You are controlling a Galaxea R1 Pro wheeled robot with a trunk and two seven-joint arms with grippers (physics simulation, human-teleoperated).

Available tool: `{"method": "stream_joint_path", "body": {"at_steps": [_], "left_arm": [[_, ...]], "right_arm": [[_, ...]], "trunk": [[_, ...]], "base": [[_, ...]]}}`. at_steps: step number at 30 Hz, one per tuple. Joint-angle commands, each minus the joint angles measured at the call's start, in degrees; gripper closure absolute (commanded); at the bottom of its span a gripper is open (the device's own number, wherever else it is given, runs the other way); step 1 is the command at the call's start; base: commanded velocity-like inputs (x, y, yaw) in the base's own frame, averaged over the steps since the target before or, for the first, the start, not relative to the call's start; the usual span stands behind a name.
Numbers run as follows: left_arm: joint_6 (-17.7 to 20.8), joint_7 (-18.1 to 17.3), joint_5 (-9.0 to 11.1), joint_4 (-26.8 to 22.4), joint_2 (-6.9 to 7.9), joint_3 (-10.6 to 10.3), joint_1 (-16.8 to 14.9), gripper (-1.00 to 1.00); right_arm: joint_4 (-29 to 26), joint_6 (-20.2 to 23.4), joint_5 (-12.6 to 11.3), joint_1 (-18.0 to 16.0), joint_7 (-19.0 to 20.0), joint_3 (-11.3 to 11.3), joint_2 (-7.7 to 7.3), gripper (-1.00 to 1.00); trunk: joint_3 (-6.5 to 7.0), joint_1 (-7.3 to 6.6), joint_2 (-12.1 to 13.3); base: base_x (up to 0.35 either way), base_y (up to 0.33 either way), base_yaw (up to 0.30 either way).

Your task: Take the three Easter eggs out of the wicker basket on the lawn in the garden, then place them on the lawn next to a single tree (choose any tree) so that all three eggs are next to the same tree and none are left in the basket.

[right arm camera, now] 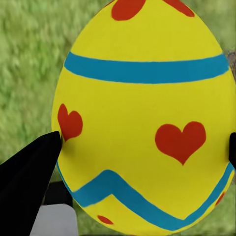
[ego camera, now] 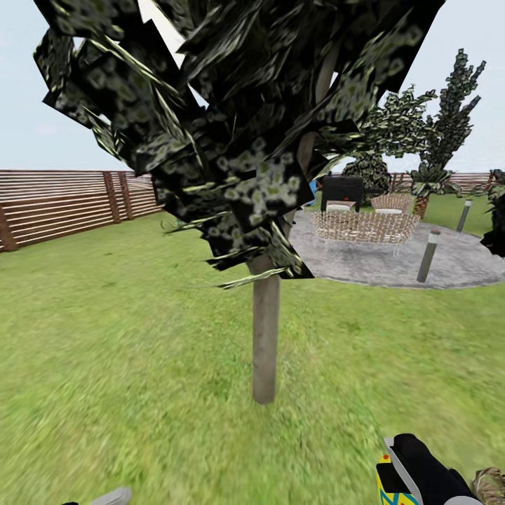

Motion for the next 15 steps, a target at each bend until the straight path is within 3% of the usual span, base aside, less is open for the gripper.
{"method": "stream_joint_path", "body": {"at_steps": [1, 15], "left_arm": [[0.3, -0.2, 0.0, -0.1, -0.01, 0.2, 0.0, -1.00], [0.3, -0.2, 0.0, -0.1, -0.01, 0.2, 0.0, -1.00]], "right_arm": [[-0.1, 0.3, 0.0, 0.0, -0.1, 0.2, -0.02, 1.00], [-0.1, 0.3, 0.0, 0.0, -0.1, 0.2, 0.03, 1.00]], "trunk": [[-0.01, 0.00, 0.0], [0.34, 0.00, 0.0]], "base": [[0.000, 0.330, -0.236], [0.000, 0.330, -0.185]]}}
